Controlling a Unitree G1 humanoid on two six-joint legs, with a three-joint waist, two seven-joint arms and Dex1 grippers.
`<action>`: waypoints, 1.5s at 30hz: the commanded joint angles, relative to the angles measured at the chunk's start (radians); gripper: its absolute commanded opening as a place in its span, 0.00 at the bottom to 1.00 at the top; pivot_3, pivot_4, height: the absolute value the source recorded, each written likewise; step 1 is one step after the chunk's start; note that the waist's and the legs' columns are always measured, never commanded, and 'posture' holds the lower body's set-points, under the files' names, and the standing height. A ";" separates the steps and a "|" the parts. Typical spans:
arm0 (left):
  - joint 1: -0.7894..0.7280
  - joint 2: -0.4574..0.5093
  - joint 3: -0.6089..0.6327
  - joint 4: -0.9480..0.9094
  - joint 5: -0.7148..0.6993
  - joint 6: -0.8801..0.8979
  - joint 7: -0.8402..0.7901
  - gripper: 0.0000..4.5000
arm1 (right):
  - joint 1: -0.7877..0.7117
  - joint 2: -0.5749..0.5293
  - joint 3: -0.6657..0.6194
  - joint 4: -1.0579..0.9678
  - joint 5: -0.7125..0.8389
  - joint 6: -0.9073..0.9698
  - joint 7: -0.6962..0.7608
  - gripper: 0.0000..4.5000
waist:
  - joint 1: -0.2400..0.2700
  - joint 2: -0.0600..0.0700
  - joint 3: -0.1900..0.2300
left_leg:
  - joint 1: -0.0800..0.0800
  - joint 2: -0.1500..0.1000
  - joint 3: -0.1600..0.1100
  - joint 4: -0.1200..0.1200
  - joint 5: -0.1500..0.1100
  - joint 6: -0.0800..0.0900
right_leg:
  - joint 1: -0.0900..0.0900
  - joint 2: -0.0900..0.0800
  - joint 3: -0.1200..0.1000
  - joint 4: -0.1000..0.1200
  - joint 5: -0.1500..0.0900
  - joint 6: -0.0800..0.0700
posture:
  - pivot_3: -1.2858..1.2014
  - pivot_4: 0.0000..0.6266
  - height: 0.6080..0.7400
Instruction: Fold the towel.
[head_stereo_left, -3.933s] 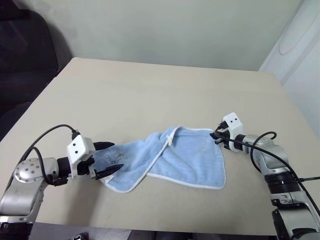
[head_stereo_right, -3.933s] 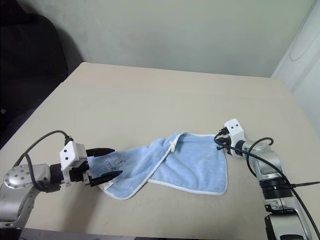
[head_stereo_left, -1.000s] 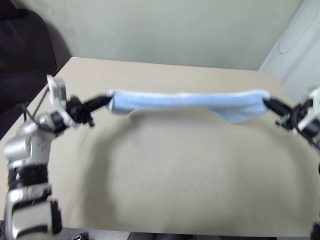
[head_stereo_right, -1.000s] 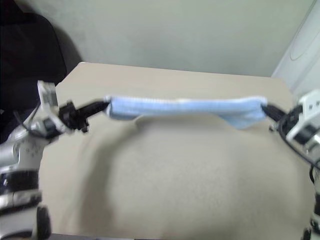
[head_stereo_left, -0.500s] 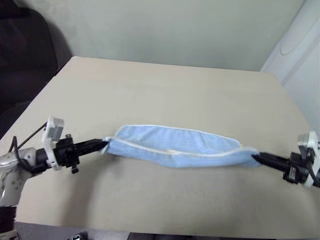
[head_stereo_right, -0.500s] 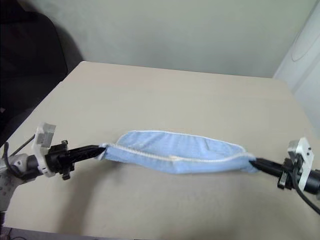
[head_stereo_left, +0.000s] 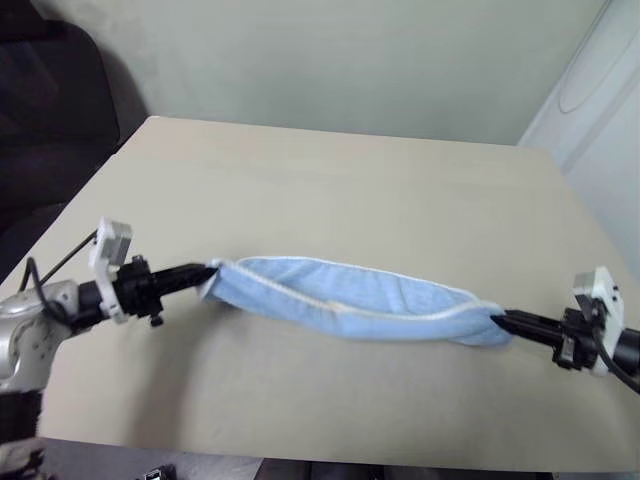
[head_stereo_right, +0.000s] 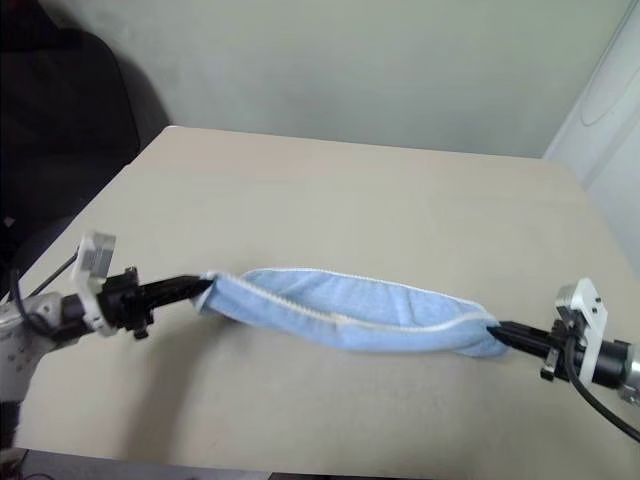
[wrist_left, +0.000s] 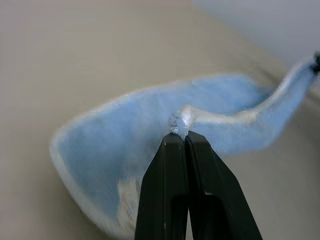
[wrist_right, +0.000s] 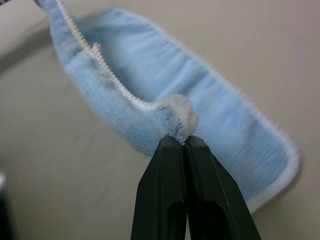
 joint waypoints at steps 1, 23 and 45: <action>-0.107 -0.026 -0.014 0.099 0.045 -0.032 0.045 0.00 | -0.075 -0.005 0.032 0.069 -0.069 -0.053 -0.045 0.00 | 0.001 0.000 0.000 | 0.000 0.000 0.000 0.000 0.000 0.001 | 0.000 0.000 -0.001 0.000 0.001 0.001 | 0.52 0.24 1.00; -0.395 -0.156 -0.193 0.576 0.370 -0.357 0.087 0.00 | -0.304 0.037 0.248 0.352 -0.351 -0.226 -0.176 0.00 | 0.006 0.000 0.001 | 0.005 0.000 0.000 0.007 0.004 0.011 | 0.008 0.000 -0.002 -0.002 0.005 0.013 | 0.52 0.24 1.00; -0.572 0.008 0.025 0.541 0.162 -0.226 -0.117 0.00 | -0.434 -0.113 -0.038 0.251 -0.137 -0.144 -0.051 0.00 | 0.005 0.006 0.006 | 0.000 0.001 0.003 0.000 0.014 0.006 | 0.009 -0.001 -0.001 -0.018 0.011 0.022 | 0.52 0.24 1.00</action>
